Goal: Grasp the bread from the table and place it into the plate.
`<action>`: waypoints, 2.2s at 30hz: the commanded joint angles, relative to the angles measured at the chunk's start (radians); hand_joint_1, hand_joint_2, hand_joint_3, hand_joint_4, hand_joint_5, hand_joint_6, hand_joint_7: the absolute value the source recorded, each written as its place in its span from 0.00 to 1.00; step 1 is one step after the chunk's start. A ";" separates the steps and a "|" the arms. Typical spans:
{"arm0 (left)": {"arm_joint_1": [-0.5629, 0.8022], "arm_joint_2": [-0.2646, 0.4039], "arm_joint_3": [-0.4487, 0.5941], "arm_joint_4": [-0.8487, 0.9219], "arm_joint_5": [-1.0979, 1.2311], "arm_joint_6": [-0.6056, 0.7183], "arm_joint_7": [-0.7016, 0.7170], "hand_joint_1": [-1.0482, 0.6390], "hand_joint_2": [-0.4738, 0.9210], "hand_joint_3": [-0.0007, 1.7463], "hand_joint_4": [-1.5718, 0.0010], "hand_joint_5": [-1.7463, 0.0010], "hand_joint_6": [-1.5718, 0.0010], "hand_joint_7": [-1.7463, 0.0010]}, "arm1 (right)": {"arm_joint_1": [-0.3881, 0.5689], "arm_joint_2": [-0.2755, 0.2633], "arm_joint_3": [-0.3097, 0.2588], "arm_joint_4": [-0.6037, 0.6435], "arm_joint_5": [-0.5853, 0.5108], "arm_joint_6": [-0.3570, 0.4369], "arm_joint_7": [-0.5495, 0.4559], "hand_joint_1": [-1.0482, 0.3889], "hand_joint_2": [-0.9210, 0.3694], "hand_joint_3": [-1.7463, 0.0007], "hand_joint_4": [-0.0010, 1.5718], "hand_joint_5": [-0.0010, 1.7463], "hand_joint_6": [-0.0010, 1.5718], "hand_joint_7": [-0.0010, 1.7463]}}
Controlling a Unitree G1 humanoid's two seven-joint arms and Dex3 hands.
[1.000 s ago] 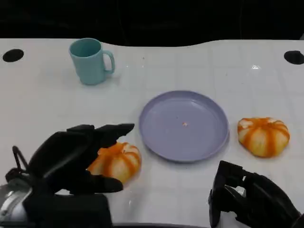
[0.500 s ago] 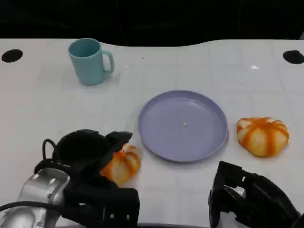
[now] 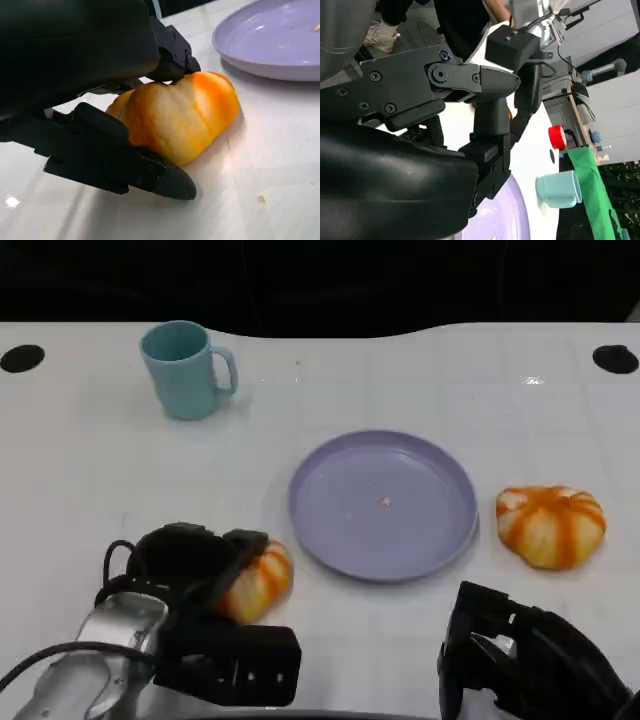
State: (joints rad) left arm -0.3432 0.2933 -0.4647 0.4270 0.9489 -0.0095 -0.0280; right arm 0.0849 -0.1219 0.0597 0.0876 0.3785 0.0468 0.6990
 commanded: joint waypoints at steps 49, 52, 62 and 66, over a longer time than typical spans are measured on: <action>-0.373 -0.188 -0.033 0.375 -0.163 -0.280 0.434 0.44 0.65 0.60 0.41 0.00 0.57 0.00 | 0.013 -0.019 0.010 -0.012 -0.010 0.005 0.003 0.36 0.00 0.76 0.39 1.00 0.26 0.99; -0.413 -0.216 -0.046 0.448 -0.162 -0.276 0.436 0.44 0.65 0.60 0.41 0.00 0.57 0.00 | 0.013 -0.020 0.014 -0.009 -0.018 -0.005 0.004 0.36 0.00 0.76 0.39 1.00 0.26 1.00; -0.512 -0.276 -0.064 0.626 -0.193 -0.292 0.394 0.46 0.77 0.48 0.51 0.00 0.51 0.33 | -0.007 -0.014 0.010 0.011 -0.015 0.001 0.012 0.38 0.00 0.75 0.39 1.00 0.26 0.99; -0.525 -0.273 -0.073 0.639 -0.208 -0.296 0.308 0.42 0.97 0.18 0.66 0.15 0.57 0.83 | -0.013 -0.013 0.010 0.023 -0.019 -0.010 0.017 0.38 0.00 0.74 0.39 1.00 0.26 1.00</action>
State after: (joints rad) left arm -0.8455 0.0100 -0.5290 1.0515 0.7540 -0.3004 0.3385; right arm 0.0781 -0.1248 0.0779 0.1021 0.3619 0.0511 0.7105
